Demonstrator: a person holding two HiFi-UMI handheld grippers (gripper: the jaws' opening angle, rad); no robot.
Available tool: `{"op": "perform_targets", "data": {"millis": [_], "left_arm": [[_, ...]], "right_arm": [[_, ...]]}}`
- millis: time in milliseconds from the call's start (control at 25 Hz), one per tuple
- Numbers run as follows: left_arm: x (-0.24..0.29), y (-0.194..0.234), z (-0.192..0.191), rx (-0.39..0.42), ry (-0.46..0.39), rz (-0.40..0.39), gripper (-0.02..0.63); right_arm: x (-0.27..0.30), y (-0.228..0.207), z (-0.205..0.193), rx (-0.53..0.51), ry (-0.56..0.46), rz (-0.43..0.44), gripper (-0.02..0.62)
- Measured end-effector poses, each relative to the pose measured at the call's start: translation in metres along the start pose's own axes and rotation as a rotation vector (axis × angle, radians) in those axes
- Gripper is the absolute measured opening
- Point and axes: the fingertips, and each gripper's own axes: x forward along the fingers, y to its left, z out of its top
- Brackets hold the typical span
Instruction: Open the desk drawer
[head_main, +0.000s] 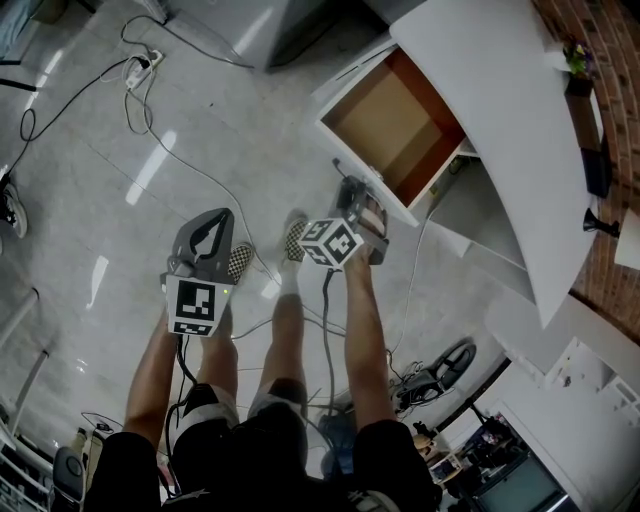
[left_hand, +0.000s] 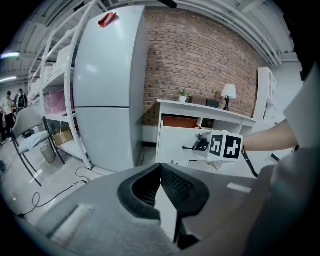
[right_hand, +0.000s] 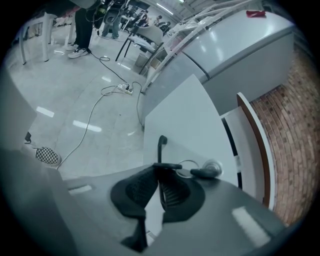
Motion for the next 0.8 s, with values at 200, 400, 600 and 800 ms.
{"op": "perform_targets", "data": {"millis": [200,400,600,800], "left_arm": [[-0.012,0.004,-0.007,0.007,-0.001,0.001,0.011],[-0.022,0.006,-0.009,0.01,-0.003,0.002,0.011],[-0.028,0.007,-0.013,0.004,-0.001,0.001,0.011],[-0.032,0.006,-0.015,0.008,-0.001,-0.01,0.011]], "right_arm": [[-0.009,0.013,0.005,0.005,0.0,0.004,0.023],[-0.016,0.02,0.005,0.013,0.011,0.009,0.023],[-0.018,0.02,0.004,0.016,0.017,0.005,0.023],[-0.018,0.021,0.003,0.03,0.039,-0.009,0.023]]}}
